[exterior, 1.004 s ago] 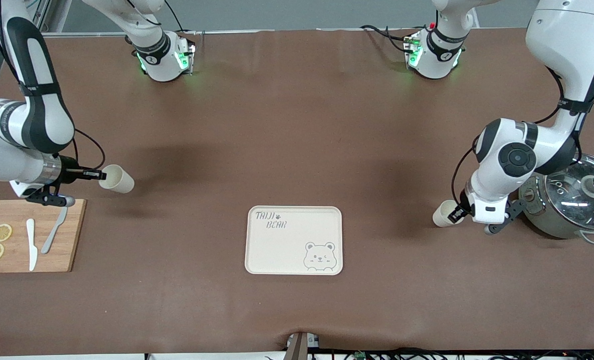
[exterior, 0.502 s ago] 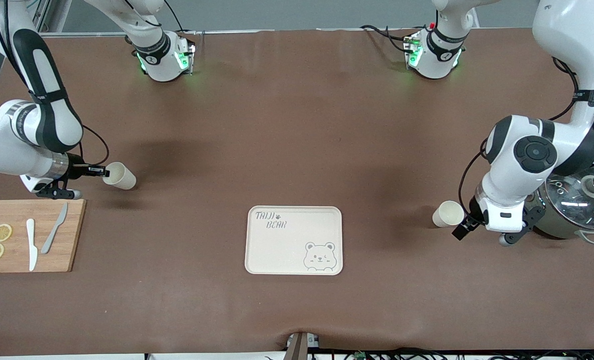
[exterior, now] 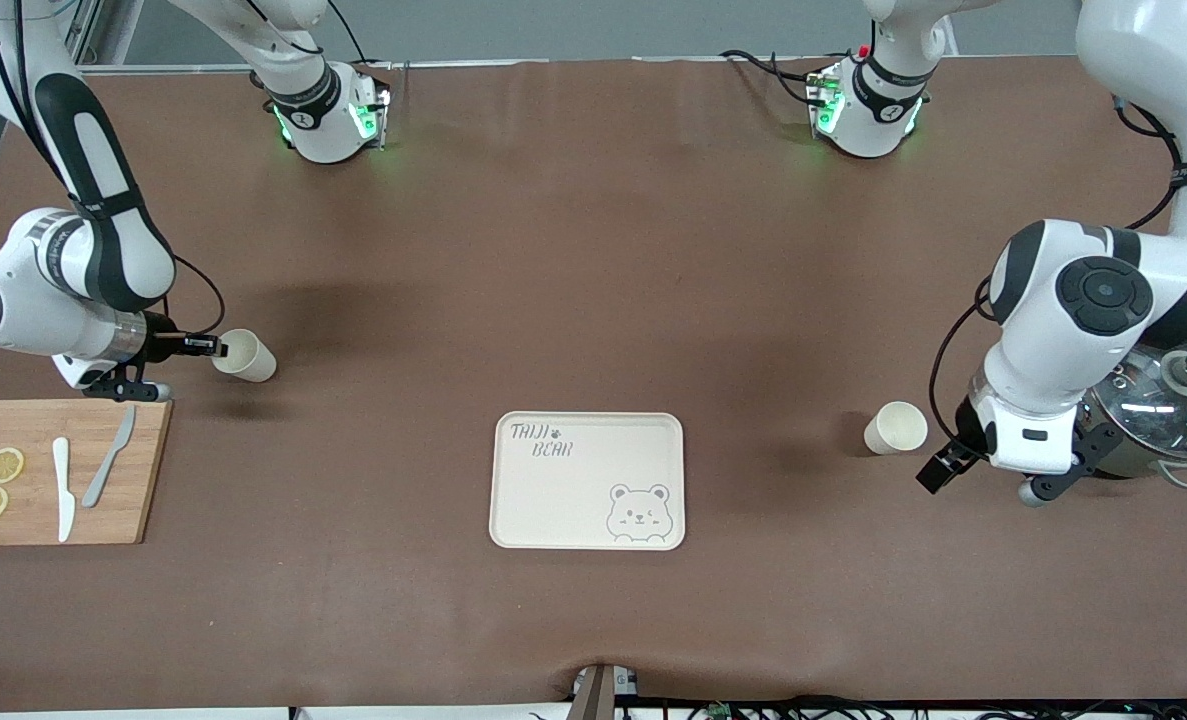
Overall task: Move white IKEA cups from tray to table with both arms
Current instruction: 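Set down and release the cup with the right gripper while the left releases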
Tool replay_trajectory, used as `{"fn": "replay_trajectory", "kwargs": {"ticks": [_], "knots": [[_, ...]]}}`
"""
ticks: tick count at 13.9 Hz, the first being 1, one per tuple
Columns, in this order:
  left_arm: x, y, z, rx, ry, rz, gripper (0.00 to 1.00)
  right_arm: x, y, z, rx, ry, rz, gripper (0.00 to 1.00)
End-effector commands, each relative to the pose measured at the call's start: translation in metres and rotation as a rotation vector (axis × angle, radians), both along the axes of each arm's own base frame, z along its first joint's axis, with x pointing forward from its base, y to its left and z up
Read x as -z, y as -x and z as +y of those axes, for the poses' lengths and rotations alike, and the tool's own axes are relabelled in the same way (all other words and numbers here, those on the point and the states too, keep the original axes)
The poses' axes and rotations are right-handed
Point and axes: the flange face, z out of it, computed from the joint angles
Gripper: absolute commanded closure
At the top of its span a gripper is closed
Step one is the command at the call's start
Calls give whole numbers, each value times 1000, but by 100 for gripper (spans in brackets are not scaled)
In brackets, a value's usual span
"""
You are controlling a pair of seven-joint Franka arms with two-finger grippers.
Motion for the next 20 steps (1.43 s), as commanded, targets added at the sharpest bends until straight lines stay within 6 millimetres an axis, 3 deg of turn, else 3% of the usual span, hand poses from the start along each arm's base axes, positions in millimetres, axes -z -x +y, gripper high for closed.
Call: {"fn": "replay_trajectory", "kwargs": {"ticks": [1, 3, 6, 9, 13, 17, 18, 20], "knots": [[-21, -4, 4, 37, -44, 0, 0, -6, -1, -2, 6, -3, -5, 0], [-36, -6, 9, 51, -61, 22, 0, -20, -9, -2, 1, -16, 18, 0], [-60, -8, 14, 54, -69, 46, 0, -78, -38, -1, -26, -32, 30, 0], [-66, -7, 15, 51, -72, 50, 0, -150, -79, 3, -54, -25, -48, 0], [-77, -8, 20, 39, -76, 46, 0, -226, -118, 72, -192, 17, -175, 0], [-95, -8, 25, 20, -84, 60, 0, -300, -132, 103, -257, 71, -289, 0], [-95, -8, 24, 21, -84, 60, 0, -310, -128, 104, -260, 70, -300, 0], [-102, -3, 22, 19, -92, 68, 0, -339, -103, 104, -263, 52, -248, 0]]}}
